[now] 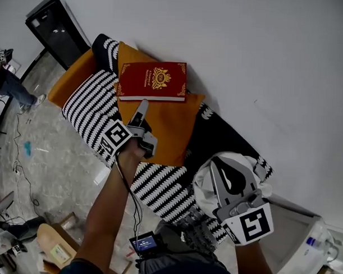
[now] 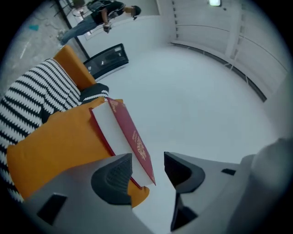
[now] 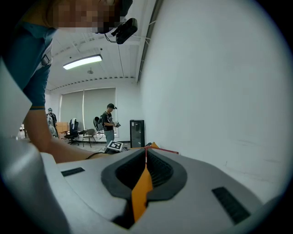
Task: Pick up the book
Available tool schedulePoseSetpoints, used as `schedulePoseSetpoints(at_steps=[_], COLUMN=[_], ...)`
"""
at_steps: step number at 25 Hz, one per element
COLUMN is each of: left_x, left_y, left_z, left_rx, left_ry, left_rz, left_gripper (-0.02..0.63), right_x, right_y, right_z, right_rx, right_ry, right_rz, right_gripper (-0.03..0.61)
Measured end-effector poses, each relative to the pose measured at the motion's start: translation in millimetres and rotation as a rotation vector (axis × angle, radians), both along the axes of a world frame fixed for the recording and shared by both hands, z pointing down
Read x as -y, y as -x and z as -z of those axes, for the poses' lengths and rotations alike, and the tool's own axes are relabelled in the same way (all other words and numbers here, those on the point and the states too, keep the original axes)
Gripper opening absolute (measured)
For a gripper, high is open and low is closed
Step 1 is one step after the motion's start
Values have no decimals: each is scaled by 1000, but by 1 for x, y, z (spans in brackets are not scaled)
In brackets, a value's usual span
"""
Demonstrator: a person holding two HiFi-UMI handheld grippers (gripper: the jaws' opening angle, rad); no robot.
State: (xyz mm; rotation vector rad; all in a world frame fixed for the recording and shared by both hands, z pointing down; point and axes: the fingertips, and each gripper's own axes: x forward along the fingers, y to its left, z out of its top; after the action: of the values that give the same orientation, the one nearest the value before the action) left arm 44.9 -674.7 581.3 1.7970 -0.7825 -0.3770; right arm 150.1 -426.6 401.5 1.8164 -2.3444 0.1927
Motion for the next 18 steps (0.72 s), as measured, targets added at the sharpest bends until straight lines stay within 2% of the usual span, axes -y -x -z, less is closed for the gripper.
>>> schedulePoseSetpoints(at_steps=[6,13,18], left_x=[26,46,52], left_y=[2,-1,-1], left_z=[-36,-64,-73], left_rx=[-145,-180,-205], left_ry=[165,250,271], left_rz=[70,114,133], left_gripper=[258,279,282], right_x=[7,18,26], right_y=[-2,-8,-5], right_z=[-13,-24,-32], right_rx=[-11,-9,-3], right_ry=[35,57,69], right_rz=[-25,-48,-40], right_gripper=[13,12,12])
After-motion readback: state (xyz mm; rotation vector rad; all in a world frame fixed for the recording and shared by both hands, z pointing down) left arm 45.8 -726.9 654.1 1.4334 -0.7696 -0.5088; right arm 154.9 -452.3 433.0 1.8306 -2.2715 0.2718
